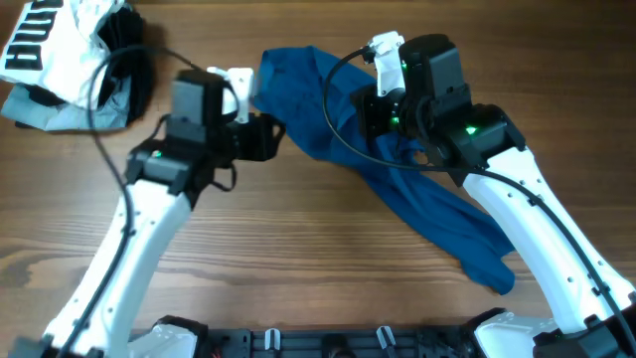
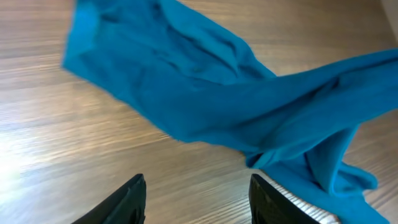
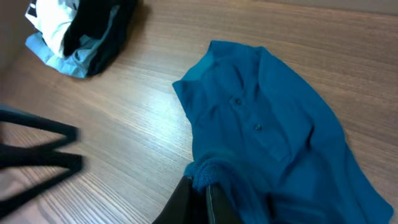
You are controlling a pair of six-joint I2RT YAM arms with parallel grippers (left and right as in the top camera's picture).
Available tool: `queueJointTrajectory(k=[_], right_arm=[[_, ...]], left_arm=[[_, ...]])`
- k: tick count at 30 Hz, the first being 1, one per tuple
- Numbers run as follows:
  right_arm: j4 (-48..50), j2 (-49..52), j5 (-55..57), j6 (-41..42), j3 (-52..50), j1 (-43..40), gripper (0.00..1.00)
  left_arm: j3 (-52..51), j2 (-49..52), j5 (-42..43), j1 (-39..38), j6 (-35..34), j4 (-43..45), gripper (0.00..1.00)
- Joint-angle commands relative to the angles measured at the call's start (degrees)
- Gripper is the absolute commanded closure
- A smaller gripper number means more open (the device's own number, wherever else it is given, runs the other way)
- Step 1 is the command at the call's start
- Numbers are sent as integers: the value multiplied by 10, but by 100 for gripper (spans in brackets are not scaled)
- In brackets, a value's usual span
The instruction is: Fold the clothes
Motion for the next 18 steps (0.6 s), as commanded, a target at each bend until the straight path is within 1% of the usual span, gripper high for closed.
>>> queueJointTrajectory(k=[1,3,5,7,11,15,16,18], right_arm=[[12,7,-11,8,2,0,96],[22,7,-11,14,2,-4,96],[35,7,-24,23,2,-14,96],[43,7,-46,23,2,-28,96],[60,7,-84,23,2,-60,96],[67,7,-113,22,2,-86,96],[68,7,-115,21,2,-90,96],[69,7,-115,21,2,-96,96]], left_arm=[[10,67,9,-52,-22,50,48],[10,99,9,-67,-68,85,50],[10,132,34,-81,-96,135,50],[10,151,62,-92,-96,177,51],[10,171,64,-110,-107,220,54],[10,186,64,-121,-109,268,50],[10,188,64,-125,-108,273,50],[10,188,62,-126,-108,269,56]])
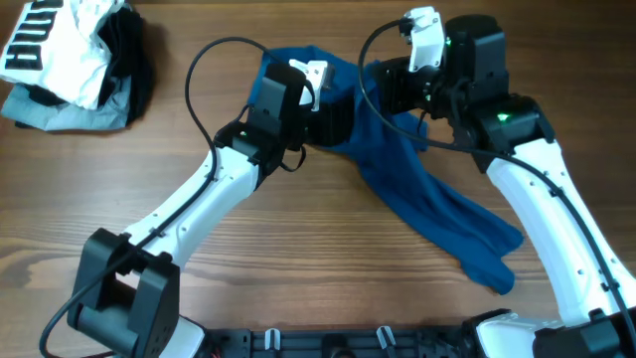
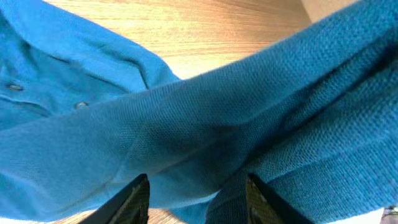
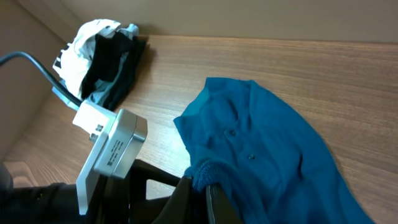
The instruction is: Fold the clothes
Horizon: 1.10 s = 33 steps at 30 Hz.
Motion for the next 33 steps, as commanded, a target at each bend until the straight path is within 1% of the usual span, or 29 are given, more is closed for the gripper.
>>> queueJointTrajectory(k=[1,2,4,5,6,8,13,16,21,24,26,31,33], right_arm=[[8,7,-23,2,2,-10,96],[11,7,-23,2,2,-13,96],[16,7,-23,2,2,-13,96],[16,7,-23,2,2,-13,96],[16,7,-23,2,2,-13,96],[15,7,-23,2,2,-13,96],[16,7,-23,2,2,-13,96],[15,8,-22,2,2,-13,96],[13,8,-11,2,2,-13,96],[14,8,-12,2,2,-13,96],[13,8,-14,2,2,-13,96],[14,8,-25,3,2,-13,96],[14,8,-25,3,2,-13,96]], left_arm=[[9,10,7,-5,-5,-6,57],[9,10,8,0,-5,-16,54],[9,10,9,3,-5,-35,38],[9,9,11,4,-4,-43,33],[9,9,19,4,6,-48,31],[9,5,40,4,14,-51,28],[9,-21,50,-6,42,-52,33],[9,-26,49,-18,43,-52,35],[9,-42,55,-18,43,-71,36],[9,-50,33,-19,65,-76,34],[9,-45,8,-19,66,-76,33],[9,-27,1,-32,72,-53,33],[9,-18,-19,-39,72,-33,34]])
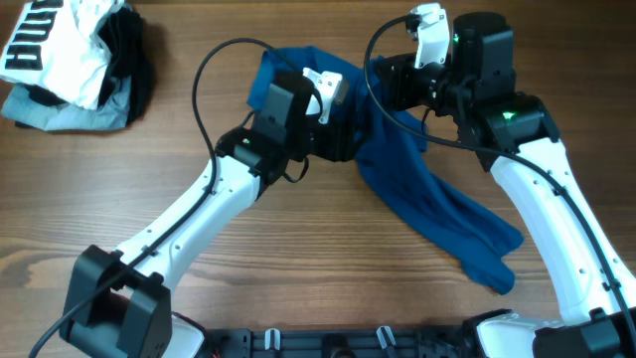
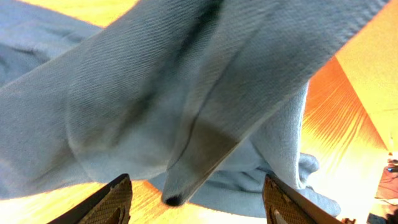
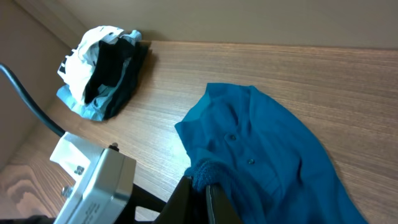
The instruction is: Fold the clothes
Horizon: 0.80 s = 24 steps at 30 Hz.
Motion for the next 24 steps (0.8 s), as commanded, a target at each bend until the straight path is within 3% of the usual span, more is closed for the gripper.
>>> queueJointTrajectory(k=[1,4,9,10,11,13,19,23,24], right_arm=[[3,8,-14,3,2,-3,96],[4,8,-14,2,2,-3,96],[4,8,-14,3,2,-3,96],[4,8,-14,3,2,-3,96],[4,8,-14,3,2,-3,96],[4,8,-14,4,2,-3,96],[9,7,-13,4,2,-8,93],[-12,6,-14,4,2,-43,82],[-30,6,-14,1,2,-52,74]], left_arm=[[9,20,-27,-13,15,31,35],[9,37,-27,-17,13,62,40],[9,45,-28,-26,11,93,57],[9,45,-28,-28,11,100,63],[9,45,-28,-30,11,106,77],[9,45,-28,-30,11,109,96],[9,16,-60,4,-6,85,96],[9,-63,-145,43,-6,43,96],[9,-90,-155,54,-5,38,96]])
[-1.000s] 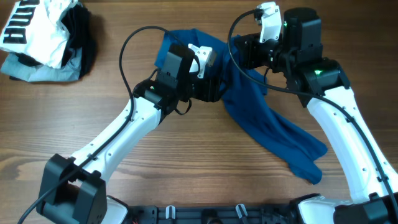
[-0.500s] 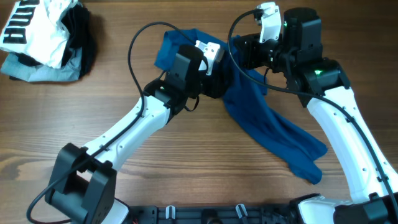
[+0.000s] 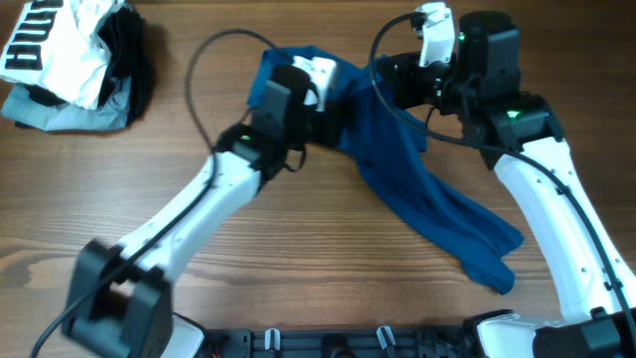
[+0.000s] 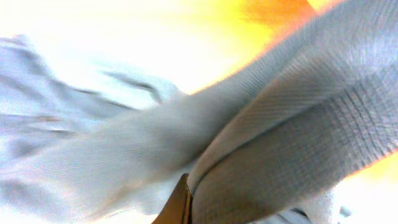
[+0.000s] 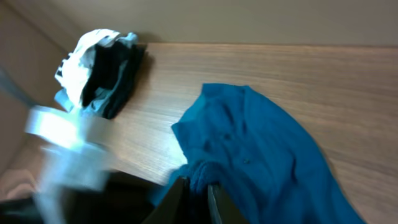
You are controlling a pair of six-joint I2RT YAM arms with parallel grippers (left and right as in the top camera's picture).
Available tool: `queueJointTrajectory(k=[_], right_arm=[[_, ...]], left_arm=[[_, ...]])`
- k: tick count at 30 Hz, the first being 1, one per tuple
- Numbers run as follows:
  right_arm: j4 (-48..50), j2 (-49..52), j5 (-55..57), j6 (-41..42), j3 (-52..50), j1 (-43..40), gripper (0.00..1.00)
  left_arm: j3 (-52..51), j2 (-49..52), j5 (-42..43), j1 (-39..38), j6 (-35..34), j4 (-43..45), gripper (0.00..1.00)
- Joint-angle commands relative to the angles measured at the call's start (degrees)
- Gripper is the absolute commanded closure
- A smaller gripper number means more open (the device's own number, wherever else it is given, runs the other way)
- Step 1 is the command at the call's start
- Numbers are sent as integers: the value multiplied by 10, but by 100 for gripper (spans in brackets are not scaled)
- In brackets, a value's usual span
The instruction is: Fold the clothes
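Note:
A blue polo shirt [image 3: 437,214] stretches from the table's far middle down to the front right. My right gripper [image 3: 390,85] holds one bunched part up off the table; in the right wrist view this gripper [image 5: 198,199] is shut on a wad of blue cloth [image 5: 261,143]. Just left of it, my left gripper [image 3: 336,127] is buried in the raised cloth. The left wrist view is washed out and pale. There the left gripper [image 4: 189,202] is shut on a thick fold of the shirt [image 4: 298,143].
A pile of other clothes [image 3: 70,50], white, black and grey, lies at the far left corner, also seen as the pile [image 5: 99,74] in the right wrist view. Bare wooden table [image 3: 298,259] stretches in front. Both arms' cables loop over the far middle.
My left gripper was open with a hanging fold of the shirt between its fingers; now it is shut on that fold. The right gripper still holds its bunch in the same place.
At first my left gripper stood open to the left of the shirt while the right one held a bunch of it. Then the left was under the raised cloth, open. Later a fold hung between its spread fingers, and now both grippers grip the shirt.

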Motion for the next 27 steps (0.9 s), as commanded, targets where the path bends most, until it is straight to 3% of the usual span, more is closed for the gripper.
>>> queueJointTrajectory(k=[1,3,9,13,20,24,27], right_arm=[[-42,6,-5,-11,2,-33,66],[-86,6,-5,-42,2,-35,53],[-155,6,-5,-62,2,-35,48],[-220,6,-14,-110,2,-33,45],[-358,6,-29,-182,2,-24,41],[-393,6,7,-191,-18,31,40],[-360,6,62,-156,-44,109,30]], left_arm=[[9,-113,-71,41,0,-8,96],[9,-170,-71,66,0,-4,96],[9,-253,-71,97,3,2,96],[9,-247,-76,97,4,5,96],[9,-220,-162,97,4,10,96],[9,-200,-195,103,4,17,96],[9,-189,-195,138,4,20,96]])
